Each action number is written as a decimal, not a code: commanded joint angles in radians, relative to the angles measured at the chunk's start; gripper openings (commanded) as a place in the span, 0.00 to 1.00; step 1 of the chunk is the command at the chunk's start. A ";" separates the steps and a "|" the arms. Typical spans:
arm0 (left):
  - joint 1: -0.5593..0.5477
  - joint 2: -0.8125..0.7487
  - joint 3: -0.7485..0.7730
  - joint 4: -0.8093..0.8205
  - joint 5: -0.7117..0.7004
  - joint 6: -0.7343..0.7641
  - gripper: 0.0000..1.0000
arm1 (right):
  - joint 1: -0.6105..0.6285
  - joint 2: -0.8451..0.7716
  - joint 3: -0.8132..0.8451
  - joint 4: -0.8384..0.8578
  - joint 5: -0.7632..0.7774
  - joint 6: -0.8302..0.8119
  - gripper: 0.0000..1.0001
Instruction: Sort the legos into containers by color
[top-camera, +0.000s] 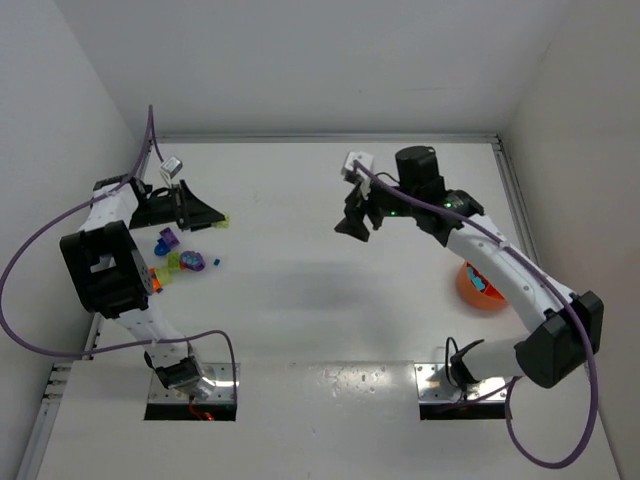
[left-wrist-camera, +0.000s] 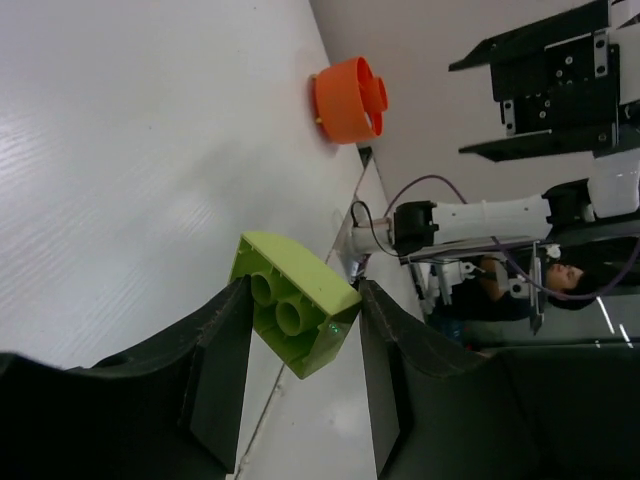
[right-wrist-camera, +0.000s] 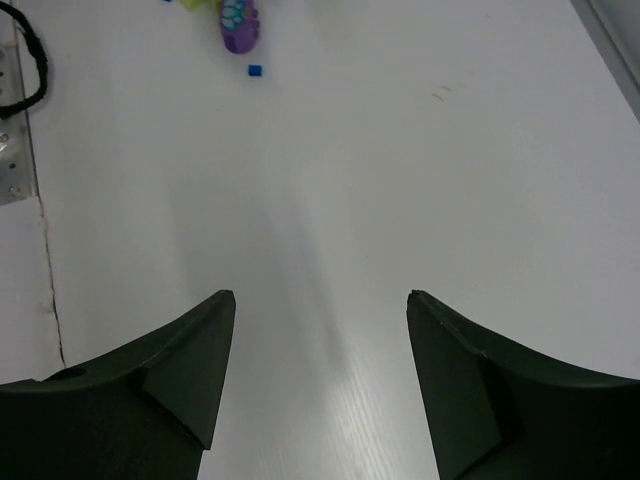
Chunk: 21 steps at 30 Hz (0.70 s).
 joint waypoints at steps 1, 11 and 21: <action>-0.002 -0.015 -0.034 0.095 0.124 -0.107 0.05 | 0.110 0.086 0.074 0.139 0.047 0.042 0.70; 0.028 -0.094 -0.149 0.233 0.205 -0.289 0.05 | 0.260 0.144 -0.137 0.632 -0.074 0.100 0.71; -0.030 -0.192 -0.202 0.308 0.205 -0.433 0.11 | 0.343 0.264 -0.215 1.079 -0.103 0.234 0.73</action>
